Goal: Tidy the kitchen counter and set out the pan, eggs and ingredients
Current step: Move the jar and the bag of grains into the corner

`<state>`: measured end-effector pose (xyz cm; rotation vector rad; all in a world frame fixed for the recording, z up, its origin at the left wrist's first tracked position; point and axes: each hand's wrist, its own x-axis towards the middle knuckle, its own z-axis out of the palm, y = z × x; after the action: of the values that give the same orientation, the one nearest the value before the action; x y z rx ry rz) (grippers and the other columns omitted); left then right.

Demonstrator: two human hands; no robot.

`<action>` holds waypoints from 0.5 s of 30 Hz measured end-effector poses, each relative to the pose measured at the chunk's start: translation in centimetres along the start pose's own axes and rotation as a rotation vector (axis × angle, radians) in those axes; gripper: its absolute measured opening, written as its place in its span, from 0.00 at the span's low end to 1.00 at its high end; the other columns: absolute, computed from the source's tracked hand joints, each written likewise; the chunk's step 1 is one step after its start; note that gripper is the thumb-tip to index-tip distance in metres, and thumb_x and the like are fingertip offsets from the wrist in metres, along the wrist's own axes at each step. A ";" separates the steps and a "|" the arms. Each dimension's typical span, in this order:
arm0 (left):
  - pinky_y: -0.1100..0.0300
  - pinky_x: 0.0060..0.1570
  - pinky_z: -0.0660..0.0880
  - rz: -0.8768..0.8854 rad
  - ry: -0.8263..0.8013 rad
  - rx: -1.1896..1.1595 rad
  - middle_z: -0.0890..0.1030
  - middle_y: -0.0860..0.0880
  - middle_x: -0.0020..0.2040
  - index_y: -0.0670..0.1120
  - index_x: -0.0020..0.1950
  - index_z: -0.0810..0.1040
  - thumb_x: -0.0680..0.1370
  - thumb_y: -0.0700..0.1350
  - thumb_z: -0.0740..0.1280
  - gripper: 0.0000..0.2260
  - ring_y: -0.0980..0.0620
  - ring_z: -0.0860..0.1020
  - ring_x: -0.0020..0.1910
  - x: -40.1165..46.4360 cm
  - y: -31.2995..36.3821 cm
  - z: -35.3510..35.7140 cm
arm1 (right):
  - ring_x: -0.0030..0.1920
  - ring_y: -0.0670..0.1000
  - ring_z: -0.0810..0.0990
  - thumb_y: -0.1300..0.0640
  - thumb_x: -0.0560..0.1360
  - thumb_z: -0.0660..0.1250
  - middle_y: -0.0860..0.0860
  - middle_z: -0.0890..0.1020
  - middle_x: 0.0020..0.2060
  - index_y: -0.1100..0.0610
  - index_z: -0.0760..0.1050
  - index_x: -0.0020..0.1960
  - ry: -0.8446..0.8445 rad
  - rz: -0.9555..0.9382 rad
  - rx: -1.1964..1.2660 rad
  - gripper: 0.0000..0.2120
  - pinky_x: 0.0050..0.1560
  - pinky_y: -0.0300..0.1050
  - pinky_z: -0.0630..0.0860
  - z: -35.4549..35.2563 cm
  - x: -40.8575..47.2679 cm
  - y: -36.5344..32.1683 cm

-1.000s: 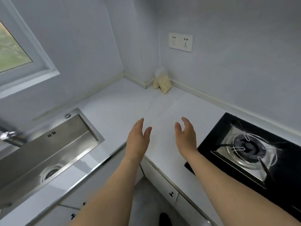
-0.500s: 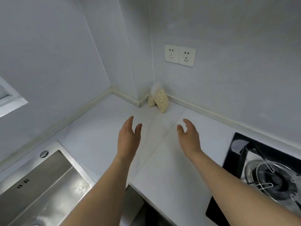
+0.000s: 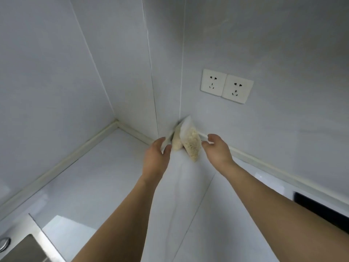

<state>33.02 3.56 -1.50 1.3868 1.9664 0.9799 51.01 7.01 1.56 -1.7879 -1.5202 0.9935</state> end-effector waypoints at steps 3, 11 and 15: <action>0.59 0.62 0.69 -0.067 -0.082 -0.112 0.75 0.50 0.67 0.48 0.70 0.72 0.80 0.52 0.64 0.20 0.51 0.74 0.65 4.0 -0.5 0.1 | 0.60 0.57 0.75 0.56 0.78 0.61 0.57 0.75 0.62 0.63 0.69 0.65 -0.027 -0.043 -0.195 0.19 0.56 0.47 0.71 1.3 2.7 -1.5; 0.58 0.46 0.70 -0.065 -0.291 -0.082 0.77 0.49 0.41 0.43 0.45 0.79 0.78 0.50 0.66 0.11 0.49 0.75 0.45 13.0 0.9 2.8 | 0.66 0.57 0.71 0.52 0.77 0.62 0.56 0.71 0.67 0.57 0.65 0.71 -0.130 0.030 -0.371 0.24 0.60 0.48 0.69 4.5 6.5 1.1; 0.60 0.42 0.72 -0.097 -0.332 -0.033 0.82 0.42 0.50 0.37 0.53 0.79 0.77 0.51 0.68 0.17 0.43 0.80 0.51 14.5 1.4 5.9 | 0.67 0.56 0.69 0.53 0.77 0.62 0.55 0.68 0.68 0.58 0.63 0.72 -0.148 0.069 -0.412 0.25 0.60 0.48 0.69 4.8 7.4 2.8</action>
<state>33.55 19.04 -4.15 1.3265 1.7439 0.6843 49.00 13.65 -4.61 -2.0966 -1.8733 0.9088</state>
